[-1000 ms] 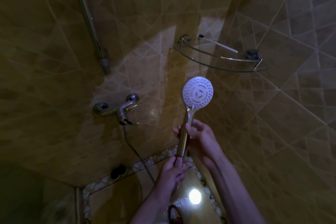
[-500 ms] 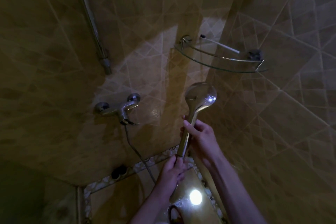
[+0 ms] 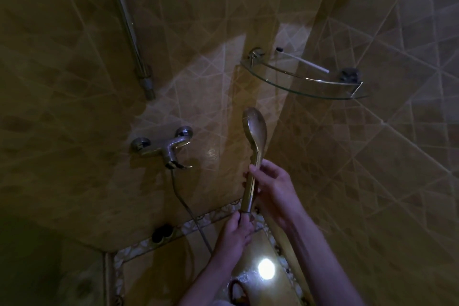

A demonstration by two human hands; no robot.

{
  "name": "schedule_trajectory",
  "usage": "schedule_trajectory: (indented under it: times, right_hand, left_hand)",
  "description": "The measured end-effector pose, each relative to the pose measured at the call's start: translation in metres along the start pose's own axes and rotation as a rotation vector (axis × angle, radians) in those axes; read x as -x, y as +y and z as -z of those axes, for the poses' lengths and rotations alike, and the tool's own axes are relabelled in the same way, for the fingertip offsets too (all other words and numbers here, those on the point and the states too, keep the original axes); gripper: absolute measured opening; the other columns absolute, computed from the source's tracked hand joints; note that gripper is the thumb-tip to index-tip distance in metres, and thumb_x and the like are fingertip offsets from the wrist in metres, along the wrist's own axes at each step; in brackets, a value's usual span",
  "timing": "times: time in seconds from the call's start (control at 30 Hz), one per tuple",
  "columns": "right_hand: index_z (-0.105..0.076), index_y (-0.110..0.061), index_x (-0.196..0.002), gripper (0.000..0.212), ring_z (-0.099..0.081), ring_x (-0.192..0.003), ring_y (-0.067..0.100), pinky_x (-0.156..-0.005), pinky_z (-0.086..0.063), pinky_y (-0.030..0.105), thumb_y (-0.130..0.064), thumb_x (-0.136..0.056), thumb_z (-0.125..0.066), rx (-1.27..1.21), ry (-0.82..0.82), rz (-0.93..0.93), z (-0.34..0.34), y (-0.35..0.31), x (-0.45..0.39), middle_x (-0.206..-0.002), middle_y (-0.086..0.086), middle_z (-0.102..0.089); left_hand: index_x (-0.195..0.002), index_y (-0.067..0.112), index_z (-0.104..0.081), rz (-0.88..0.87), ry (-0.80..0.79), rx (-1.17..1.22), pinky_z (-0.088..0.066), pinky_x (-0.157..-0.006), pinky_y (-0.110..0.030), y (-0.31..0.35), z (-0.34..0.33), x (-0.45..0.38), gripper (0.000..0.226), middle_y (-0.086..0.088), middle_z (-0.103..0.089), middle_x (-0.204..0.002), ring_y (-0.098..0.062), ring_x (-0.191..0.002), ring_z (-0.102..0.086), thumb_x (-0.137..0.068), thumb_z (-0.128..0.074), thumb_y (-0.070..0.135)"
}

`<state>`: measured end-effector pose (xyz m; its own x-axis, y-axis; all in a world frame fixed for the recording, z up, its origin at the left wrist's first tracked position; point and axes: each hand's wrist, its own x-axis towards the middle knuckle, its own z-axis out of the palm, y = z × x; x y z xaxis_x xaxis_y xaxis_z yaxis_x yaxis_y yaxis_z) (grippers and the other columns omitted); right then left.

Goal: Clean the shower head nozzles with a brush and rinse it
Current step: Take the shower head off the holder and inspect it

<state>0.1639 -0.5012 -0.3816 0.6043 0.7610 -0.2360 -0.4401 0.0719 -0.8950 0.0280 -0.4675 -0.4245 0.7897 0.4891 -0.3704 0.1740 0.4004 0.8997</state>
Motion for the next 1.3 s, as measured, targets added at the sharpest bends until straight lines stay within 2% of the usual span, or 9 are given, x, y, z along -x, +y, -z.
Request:
schedule_trajectory:
  times: [0.13,0.27,0.37,0.6,0.67,0.8,0.9,1.1,1.3]
  right_hand:
    - [-0.068,0.001,-0.093,0.014,-0.063,-0.082,0.028,-0.082,-0.054,0.04,-0.004,-0.08,-0.072,0.128,0.182,0.107,-0.009,0.0,0.001,-0.081,0.012,-0.066]
    - [-0.053,0.004,-0.119,0.032,-0.067,-0.098,0.037,-0.094,-0.052,0.052,0.006,-0.088,-0.059,-0.057,0.156,0.031,-0.012,-0.003,0.003,-0.102,0.024,-0.069]
    - [-0.049,0.004,-0.122,0.031,-0.066,-0.103,0.037,-0.095,-0.048,0.059,0.006,-0.091,-0.05,-0.194,0.046,-0.037,-0.007,-0.003,0.0,-0.118,0.029,-0.063]
    - [-0.044,0.001,-0.131,0.038,-0.058,-0.111,0.03,-0.097,-0.042,0.049,0.0,-0.093,-0.041,-0.438,-0.297,-0.036,0.007,0.002,-0.002,-0.137,0.026,-0.051]
    - [-0.045,0.003,-0.133,0.042,-0.06,-0.104,0.025,-0.093,-0.046,0.047,-0.004,-0.091,-0.049,-0.434,-0.277,-0.021,0.008,0.004,-0.002,-0.128,0.021,-0.058]
    - [-0.062,-0.001,-0.118,0.038,-0.063,-0.077,0.013,-0.079,-0.055,0.037,-0.016,-0.084,-0.07,-0.173,-0.074,0.036,0.003,0.007,-0.003,-0.082,0.006,-0.059]
    - [-0.063,0.004,-0.103,0.025,-0.064,-0.083,0.022,-0.081,-0.055,0.037,-0.011,-0.084,-0.07,0.024,0.019,0.117,0.0,0.007,-0.002,-0.085,0.013,-0.06]
    - [-0.055,0.002,-0.114,0.024,-0.064,-0.098,0.037,-0.088,-0.052,0.053,-0.005,-0.092,-0.052,-0.244,-0.073,0.071,0.004,0.008,0.0,-0.103,0.022,-0.063]
    - [-0.061,-0.008,-0.119,0.036,-0.058,-0.078,0.019,-0.068,-0.049,0.033,-0.023,-0.087,-0.066,-0.304,-0.078,0.027,0.001,0.009,0.001,-0.095,0.01,-0.062]
  left_hand:
    - [-0.082,0.017,-0.047,0.02,0.004,-0.002,-0.024,-0.04,-0.012,-0.008,0.001,-0.003,0.019,0.011,-0.038,-0.052,0.0,-0.041,-0.029,-0.098,-0.041,0.023]
    - [-0.083,0.017,-0.049,0.024,0.001,0.017,-0.025,-0.039,-0.011,-0.011,0.005,-0.005,0.017,0.012,-0.042,-0.053,0.001,-0.04,-0.03,-0.098,-0.042,0.023]
    - [-0.085,0.017,-0.051,0.027,-0.005,0.021,-0.025,-0.038,-0.01,-0.01,0.006,-0.006,0.016,0.012,-0.046,-0.055,0.001,-0.039,-0.031,-0.098,-0.043,0.02]
    - [-0.09,0.011,-0.051,0.01,-0.05,0.027,-0.019,-0.04,-0.014,-0.001,0.006,-0.001,0.015,0.012,-0.046,-0.051,-0.001,-0.04,-0.027,-0.098,-0.041,0.019]
    - [-0.088,0.011,-0.051,0.005,-0.037,0.028,-0.019,-0.039,-0.013,0.004,0.005,0.001,0.016,0.012,-0.045,-0.049,0.0,-0.039,-0.027,-0.098,-0.04,0.018]
    - [-0.089,0.009,-0.048,0.004,-0.03,0.037,-0.019,-0.038,-0.012,0.008,0.0,0.002,0.016,0.006,-0.039,-0.057,0.002,-0.037,-0.026,-0.099,-0.038,0.016]
    - [-0.086,0.01,-0.047,0.016,-0.026,0.062,-0.019,-0.039,-0.012,0.007,-0.002,0.002,0.017,0.005,-0.038,-0.058,0.002,-0.037,-0.026,-0.099,-0.037,0.014]
    - [-0.084,0.011,-0.051,0.031,-0.004,0.049,-0.02,-0.037,-0.011,0.009,0.001,0.002,0.017,0.008,-0.043,-0.055,0.002,-0.035,-0.028,-0.098,-0.041,0.008]
    - [-0.079,0.013,-0.044,0.049,-0.005,0.015,-0.017,-0.035,-0.011,0.015,-0.008,0.004,0.022,0.0,-0.036,-0.062,0.001,-0.031,-0.026,-0.097,-0.039,0.002]
